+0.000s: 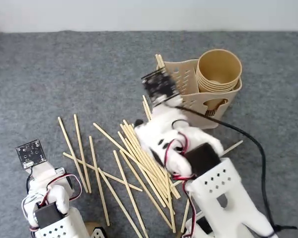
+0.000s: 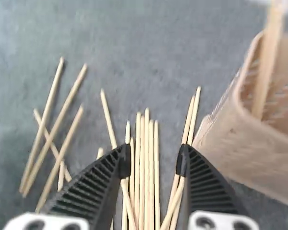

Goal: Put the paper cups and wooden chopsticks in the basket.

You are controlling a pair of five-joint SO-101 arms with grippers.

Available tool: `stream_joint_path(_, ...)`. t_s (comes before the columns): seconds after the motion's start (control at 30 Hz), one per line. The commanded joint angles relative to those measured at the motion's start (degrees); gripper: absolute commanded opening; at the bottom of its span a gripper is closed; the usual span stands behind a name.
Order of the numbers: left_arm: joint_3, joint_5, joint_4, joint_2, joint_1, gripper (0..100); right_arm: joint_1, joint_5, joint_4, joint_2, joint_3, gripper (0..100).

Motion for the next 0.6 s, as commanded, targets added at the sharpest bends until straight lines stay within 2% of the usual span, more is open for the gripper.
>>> stream_joint_path(0.0,-0.66,-0.09,-0.18,-0.79,0.18,2,-0.84,-0.7,1.98,4.0,1.05,17.1)
stream_joint_path(0.13,-0.66,-0.09,-0.18,-0.79,0.18,2,-0.84,-0.79,1.36,12.88,2.37,17.1)
stream_joint_path(0.43,-0.66,-0.09,-0.18,-0.79,0.18,2,-0.84,-0.09,-10.68,32.4,2.2,17.1)
stream_joint_path(0.57,-0.66,-0.09,-0.18,-0.79,0.18,2,-0.57,2.73,-13.49,38.99,1.14,17.1)
